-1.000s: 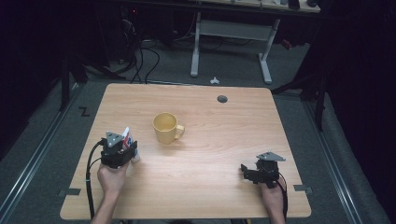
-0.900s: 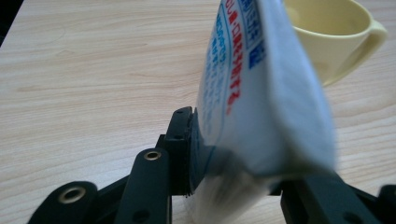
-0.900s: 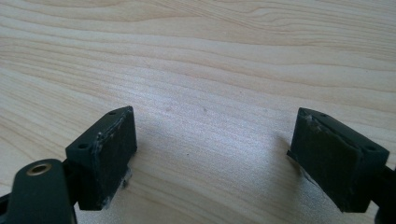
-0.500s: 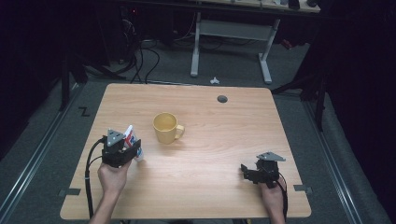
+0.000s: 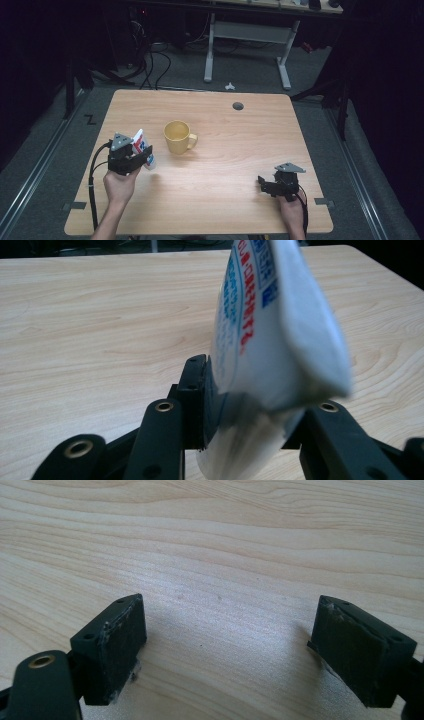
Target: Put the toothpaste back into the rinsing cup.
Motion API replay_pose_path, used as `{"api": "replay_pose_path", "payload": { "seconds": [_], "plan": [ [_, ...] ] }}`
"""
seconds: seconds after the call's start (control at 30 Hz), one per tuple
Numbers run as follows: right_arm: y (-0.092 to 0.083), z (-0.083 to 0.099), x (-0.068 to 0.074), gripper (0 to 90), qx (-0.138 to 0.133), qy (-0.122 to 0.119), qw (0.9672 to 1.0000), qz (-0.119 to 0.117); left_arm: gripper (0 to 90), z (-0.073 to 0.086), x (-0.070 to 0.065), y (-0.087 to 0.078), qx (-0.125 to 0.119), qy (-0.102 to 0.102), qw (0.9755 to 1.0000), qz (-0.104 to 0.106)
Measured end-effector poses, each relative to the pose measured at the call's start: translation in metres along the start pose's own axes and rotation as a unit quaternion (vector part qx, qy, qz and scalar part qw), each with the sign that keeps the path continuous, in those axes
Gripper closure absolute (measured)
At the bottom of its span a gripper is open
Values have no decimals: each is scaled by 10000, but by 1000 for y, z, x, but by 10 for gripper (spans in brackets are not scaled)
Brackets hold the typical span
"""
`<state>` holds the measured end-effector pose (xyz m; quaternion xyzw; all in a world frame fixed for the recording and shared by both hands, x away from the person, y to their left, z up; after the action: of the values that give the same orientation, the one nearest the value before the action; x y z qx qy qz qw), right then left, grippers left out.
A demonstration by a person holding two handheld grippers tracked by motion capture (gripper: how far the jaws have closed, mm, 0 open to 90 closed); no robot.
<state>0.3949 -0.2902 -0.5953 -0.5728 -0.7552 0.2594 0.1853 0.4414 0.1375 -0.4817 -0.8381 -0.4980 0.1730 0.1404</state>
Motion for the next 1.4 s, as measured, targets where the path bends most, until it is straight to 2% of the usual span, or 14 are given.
{"api": "replay_pose_path", "payload": {
  "seconds": [0.33,0.53,0.67,0.8,0.9,1.27,1.4],
  "plan": [
    [0,0,0,144,0,-1,10000,-1,655,-12,-5,3,-8,-34,9998,206],
    [0,0,0,144,2,5,10000,0,656,-19,-9,5,6,52,9997,251],
    [0,0,0,144,2,5,10000,1,656,-26,-10,6,-31,12,9995,318],
    [0,0,0,144,1,4,10000,-1,657,-31,-13,7,-3,91,9994,349],
    [0,0,0,144,2,5,10000,0,657,-34,-15,8,18,77,9989,470],
    [0,0,0,144,3,5,10000,-1,657,-47,-19,14,56,195,9985,504],
    [0,0,0,144,3,4,10000,-2,657,-52,-20,17,41,175,9984,528]
  ]
}}
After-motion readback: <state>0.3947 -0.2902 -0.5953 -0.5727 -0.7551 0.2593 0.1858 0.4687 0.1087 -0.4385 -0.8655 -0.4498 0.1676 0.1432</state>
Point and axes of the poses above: each handheld gripper's, and its own axes: y roughly forward along the jaws, z roughly out of its underside, x roughly to its left, the point moved 9 cm from there along y, roughly forward along the jaws, and after that the axes turned 8 degrees about -x, right-handed, at the moved point
